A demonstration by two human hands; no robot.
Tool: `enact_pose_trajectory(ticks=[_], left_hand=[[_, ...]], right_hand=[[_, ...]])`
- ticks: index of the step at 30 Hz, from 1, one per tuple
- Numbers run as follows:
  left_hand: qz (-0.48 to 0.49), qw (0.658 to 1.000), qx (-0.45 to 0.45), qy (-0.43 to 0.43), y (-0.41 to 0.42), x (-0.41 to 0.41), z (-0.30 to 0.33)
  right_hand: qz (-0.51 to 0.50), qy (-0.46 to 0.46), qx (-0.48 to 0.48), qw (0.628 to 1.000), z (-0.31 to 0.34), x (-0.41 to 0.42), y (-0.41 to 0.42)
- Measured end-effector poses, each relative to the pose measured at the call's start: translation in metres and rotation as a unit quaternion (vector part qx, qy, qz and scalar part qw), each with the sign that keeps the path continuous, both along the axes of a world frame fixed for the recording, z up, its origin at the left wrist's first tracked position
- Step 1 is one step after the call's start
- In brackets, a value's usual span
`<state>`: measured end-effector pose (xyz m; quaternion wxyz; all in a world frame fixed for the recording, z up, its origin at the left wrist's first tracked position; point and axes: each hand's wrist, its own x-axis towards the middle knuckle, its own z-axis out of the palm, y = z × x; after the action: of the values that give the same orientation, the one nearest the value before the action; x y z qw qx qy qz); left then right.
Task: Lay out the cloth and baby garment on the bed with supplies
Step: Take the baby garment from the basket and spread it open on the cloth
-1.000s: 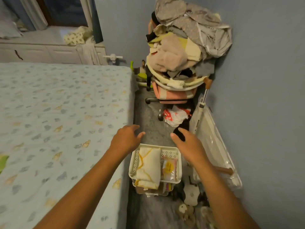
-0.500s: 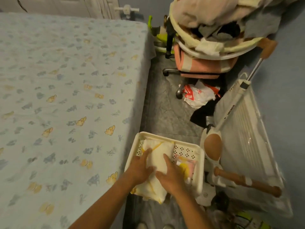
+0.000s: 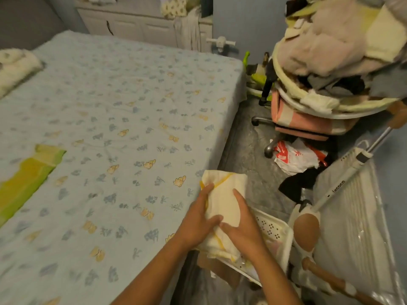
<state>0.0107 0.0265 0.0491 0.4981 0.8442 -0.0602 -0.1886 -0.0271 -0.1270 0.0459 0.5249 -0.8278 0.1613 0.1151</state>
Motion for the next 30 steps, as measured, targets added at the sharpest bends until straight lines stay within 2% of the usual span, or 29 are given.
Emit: enact_pose_trajectory(ticks=[6,12,16,23,30], left_hand=[[0.079,0.993,-0.02,-0.084,0.09,0.002,0.083],[0.179,0.973,-0.088,-0.118,0.239,-0.035,0.131],[0.242,0.956,-0.126,-0.109,0.36,-0.078,0.153],[0.209,0.964,-0.153,-0.066,0.569,-0.134,0.175],[0.235,0.959,-0.147,-0.054,0.69,-0.121,0.179]], right_hand=[[0.09,-0.062,0.014,0.994,0.086,0.031,0.078],[0.195,-0.091,-0.022,0.976,0.144,0.025,0.226],[0.273,-0.104,-0.055,0.955,0.169,-0.002,0.344],[0.314,-0.082,-0.063,0.944,0.198,-0.049,0.545],[0.322,-0.063,-0.018,0.945,0.193,-0.054,0.663]])
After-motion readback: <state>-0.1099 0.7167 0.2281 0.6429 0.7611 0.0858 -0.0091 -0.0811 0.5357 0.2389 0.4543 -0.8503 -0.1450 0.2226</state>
